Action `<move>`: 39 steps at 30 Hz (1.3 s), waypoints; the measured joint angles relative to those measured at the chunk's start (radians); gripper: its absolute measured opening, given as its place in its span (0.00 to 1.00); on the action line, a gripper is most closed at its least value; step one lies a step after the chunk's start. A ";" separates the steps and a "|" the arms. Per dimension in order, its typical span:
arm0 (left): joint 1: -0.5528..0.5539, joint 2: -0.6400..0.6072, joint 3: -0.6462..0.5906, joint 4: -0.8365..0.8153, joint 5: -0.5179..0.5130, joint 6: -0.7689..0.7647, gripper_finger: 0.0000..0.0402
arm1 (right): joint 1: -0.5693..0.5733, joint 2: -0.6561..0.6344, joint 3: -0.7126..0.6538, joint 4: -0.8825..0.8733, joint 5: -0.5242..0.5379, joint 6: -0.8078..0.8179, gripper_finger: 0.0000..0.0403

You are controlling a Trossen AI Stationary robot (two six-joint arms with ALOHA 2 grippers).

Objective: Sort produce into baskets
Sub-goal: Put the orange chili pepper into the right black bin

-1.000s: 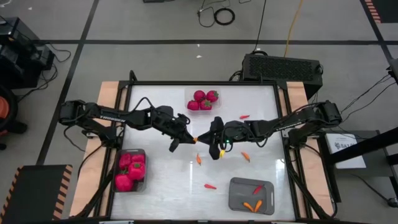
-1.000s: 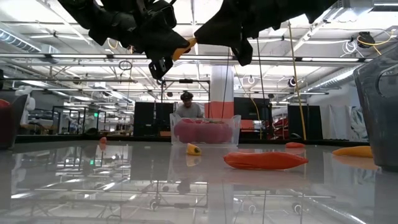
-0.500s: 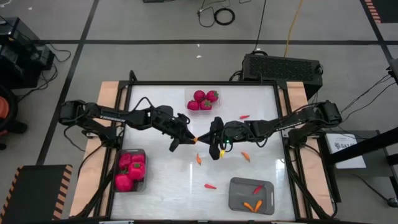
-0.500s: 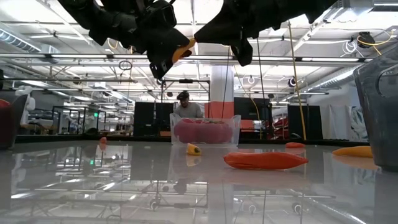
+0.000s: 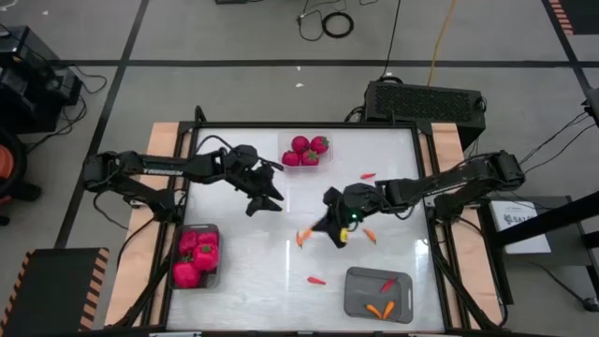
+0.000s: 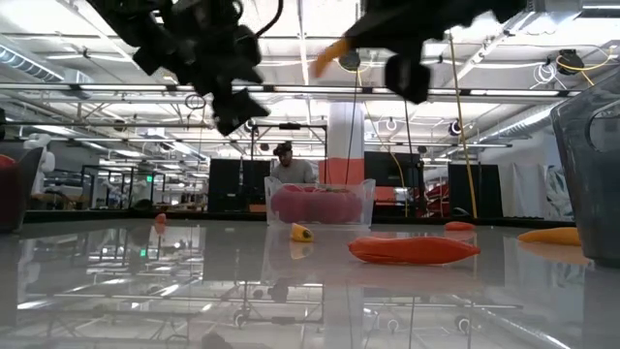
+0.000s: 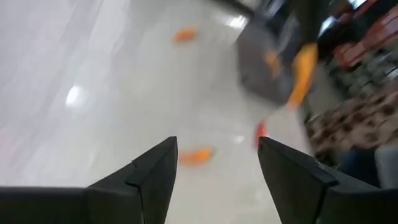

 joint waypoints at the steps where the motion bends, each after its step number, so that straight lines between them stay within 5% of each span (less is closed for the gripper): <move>1: 0.014 -0.011 0.000 -0.062 -0.007 0.033 0.57 | 0.013 -0.020 0.000 -0.039 -0.020 0.036 0.00; 4: 0.059 -0.042 0.001 -0.278 -0.100 0.114 0.57 | 0.064 -0.077 0.000 -0.117 -0.079 0.159 0.00; 8: 0.115 -0.046 -0.001 -0.511 -0.385 0.138 0.57 | 0.164 -0.151 0.000 -0.224 -0.124 0.374 0.00; 14: 0.219 -0.003 0.000 -0.599 -0.628 -0.026 0.57 | 0.346 -0.188 0.000 -0.402 -0.127 0.654 0.00; 23: 0.330 0.093 0.000 -0.652 -0.656 -0.263 0.57 | 0.499 -0.152 0.000 -0.538 -0.125 0.904 0.01; 39: 0.364 0.177 0.000 -0.632 -0.705 -0.470 0.57 | 0.550 -0.073 0.000 -0.556 -0.031 0.963 0.08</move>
